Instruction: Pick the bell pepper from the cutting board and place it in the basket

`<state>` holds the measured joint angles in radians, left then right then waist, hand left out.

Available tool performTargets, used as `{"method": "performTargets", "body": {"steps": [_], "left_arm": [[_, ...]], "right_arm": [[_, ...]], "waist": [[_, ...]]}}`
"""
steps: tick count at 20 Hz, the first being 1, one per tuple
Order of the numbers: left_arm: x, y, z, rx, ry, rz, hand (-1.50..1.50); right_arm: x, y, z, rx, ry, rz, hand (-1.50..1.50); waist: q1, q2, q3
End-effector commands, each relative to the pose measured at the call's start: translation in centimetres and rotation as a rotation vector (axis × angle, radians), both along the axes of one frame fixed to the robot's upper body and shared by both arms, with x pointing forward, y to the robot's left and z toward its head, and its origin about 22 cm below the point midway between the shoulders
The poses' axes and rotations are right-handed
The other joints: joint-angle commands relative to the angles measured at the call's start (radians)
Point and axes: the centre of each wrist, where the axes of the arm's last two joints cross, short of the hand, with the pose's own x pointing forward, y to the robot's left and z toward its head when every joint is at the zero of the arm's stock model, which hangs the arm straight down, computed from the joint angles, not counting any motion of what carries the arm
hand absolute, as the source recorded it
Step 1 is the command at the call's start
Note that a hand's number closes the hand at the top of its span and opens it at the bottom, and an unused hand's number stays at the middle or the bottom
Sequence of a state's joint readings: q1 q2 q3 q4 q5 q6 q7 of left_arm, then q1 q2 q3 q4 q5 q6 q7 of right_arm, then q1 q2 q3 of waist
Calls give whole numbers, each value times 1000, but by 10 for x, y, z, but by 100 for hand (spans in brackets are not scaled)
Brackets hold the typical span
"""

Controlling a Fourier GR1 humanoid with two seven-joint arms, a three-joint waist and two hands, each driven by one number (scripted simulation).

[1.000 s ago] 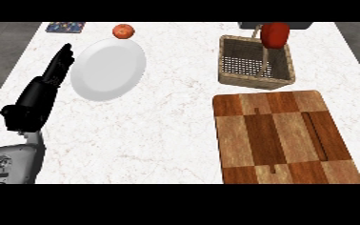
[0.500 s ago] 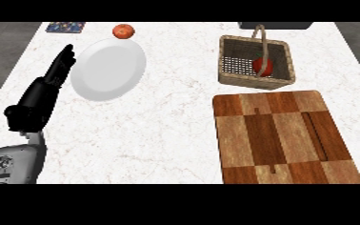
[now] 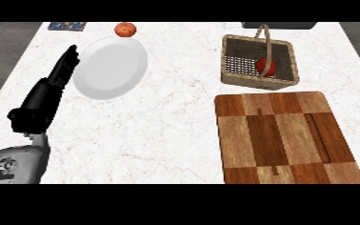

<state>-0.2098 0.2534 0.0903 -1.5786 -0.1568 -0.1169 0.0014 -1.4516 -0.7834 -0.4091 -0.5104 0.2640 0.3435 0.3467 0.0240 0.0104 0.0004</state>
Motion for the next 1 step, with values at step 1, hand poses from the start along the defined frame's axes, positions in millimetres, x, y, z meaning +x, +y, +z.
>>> {"method": "performTargets", "body": {"steps": [1], "left_arm": [[-6, -8, -3, 0, 2, -4, 0]], "right_arm": [[-27, -54, 5, 78, -46, -122, -150]], "waist": [[9, 3, 1]]}}
